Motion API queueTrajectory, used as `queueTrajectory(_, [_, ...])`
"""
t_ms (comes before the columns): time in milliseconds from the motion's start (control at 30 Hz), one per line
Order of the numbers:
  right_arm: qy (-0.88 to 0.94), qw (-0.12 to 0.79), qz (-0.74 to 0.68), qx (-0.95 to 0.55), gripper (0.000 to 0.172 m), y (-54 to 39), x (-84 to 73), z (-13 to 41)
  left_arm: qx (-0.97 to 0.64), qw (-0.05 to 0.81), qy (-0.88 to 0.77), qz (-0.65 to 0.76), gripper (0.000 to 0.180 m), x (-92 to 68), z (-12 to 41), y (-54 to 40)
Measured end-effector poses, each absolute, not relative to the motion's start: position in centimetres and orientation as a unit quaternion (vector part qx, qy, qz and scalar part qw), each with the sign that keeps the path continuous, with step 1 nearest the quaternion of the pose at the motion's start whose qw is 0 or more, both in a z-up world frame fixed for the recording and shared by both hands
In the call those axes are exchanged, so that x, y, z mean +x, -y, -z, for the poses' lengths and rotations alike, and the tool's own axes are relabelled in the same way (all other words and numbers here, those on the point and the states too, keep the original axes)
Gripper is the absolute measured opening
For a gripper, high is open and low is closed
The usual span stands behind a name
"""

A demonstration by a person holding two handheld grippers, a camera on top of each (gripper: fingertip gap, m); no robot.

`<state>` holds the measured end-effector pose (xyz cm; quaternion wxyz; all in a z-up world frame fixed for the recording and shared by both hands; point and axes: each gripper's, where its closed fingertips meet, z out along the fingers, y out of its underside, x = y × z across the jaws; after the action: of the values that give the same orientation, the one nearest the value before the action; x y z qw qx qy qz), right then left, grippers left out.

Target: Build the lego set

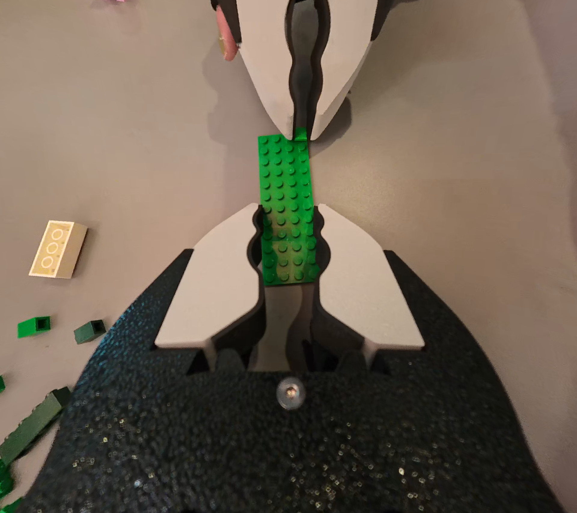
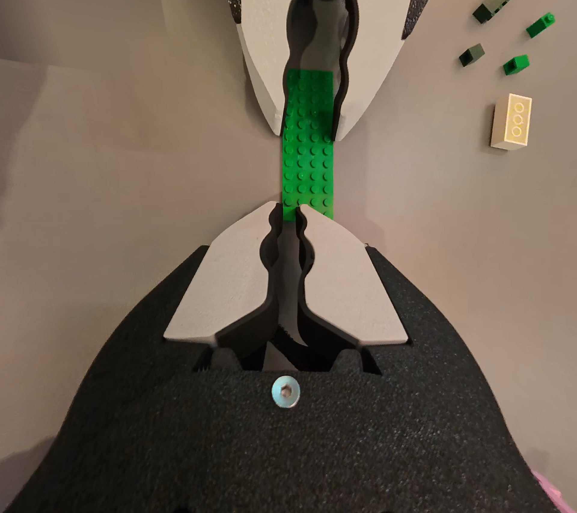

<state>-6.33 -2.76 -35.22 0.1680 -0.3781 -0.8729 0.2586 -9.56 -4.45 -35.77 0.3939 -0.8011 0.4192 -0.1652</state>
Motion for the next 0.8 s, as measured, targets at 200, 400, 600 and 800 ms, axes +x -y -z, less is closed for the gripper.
queueTrajectory(200, [0.879,0.171,-0.252,-0.367,0.007,2.9,-6.3,35.2,-0.801,0.394,-0.419,0.166,0.030,-9.6,35.8,4.5])
queueTrajectory(400, [0.880,0.169,-0.251,-0.365,0.013,3.0,-6.3,35.2,-0.801,0.393,-0.419,0.166,0.030,-9.6,35.7,4.5])
queueTrajectory(600, [0.847,0.230,-0.281,-0.388,0.024,2.1,-6.3,33.3,-0.804,0.393,-0.415,0.167,0.030,-9.6,35.8,4.5])
queueTrajectory(800, [0.831,0.428,-0.153,-0.319,0.027,1.2,-6.5,33.0,-0.811,0.407,-0.368,0.203,0.000,-10.1,34.7,3.9])
